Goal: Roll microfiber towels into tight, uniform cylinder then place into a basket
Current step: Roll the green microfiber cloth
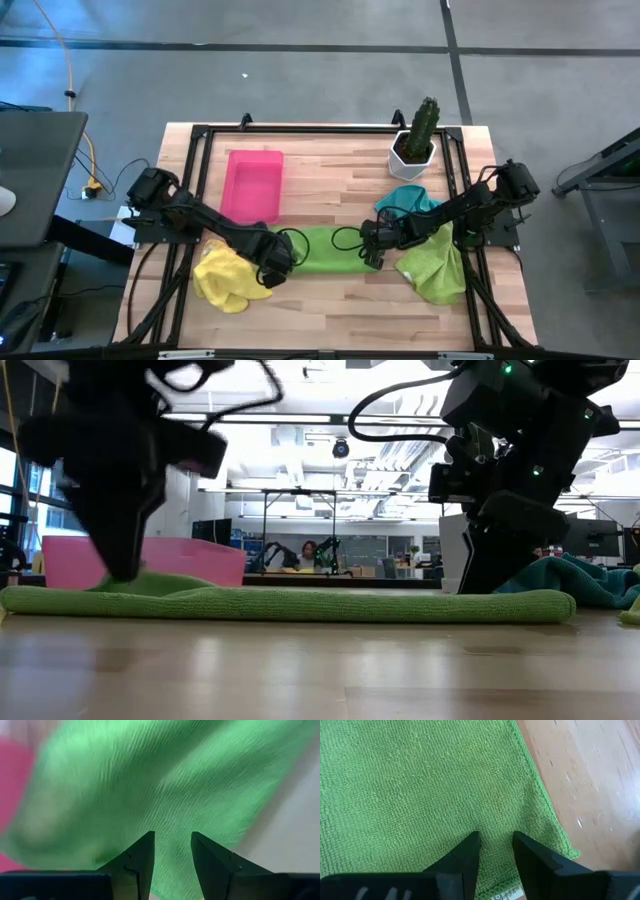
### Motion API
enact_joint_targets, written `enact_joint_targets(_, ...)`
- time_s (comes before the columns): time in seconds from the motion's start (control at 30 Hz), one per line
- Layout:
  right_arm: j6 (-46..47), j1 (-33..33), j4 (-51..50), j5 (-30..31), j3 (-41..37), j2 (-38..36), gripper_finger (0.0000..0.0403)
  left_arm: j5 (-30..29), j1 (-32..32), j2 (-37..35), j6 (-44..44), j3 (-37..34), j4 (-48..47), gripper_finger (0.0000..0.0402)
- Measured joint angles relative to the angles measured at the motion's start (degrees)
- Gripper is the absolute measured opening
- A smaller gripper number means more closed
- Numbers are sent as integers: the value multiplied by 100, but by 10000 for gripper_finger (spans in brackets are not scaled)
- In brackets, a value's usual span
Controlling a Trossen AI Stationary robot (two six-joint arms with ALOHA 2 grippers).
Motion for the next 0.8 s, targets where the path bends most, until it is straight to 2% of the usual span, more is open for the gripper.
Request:
enact_joint_targets(0.17,0,-2,17,44,0,2,113,576,-66,0,-589,-298,19,120)
enact_joint_targets(0.37,0,-2,20,52,0,2,113,1071,-361,0,-901,-318,175,120)
enact_joint_targets(0.57,-28,-2,37,68,-4,2,113,1176,-487,0,-866,-257,289,120)
enact_joint_targets(0.8,267,-5,-66,-16,1,2,113,957,-470,-44,-330,316,282,120)
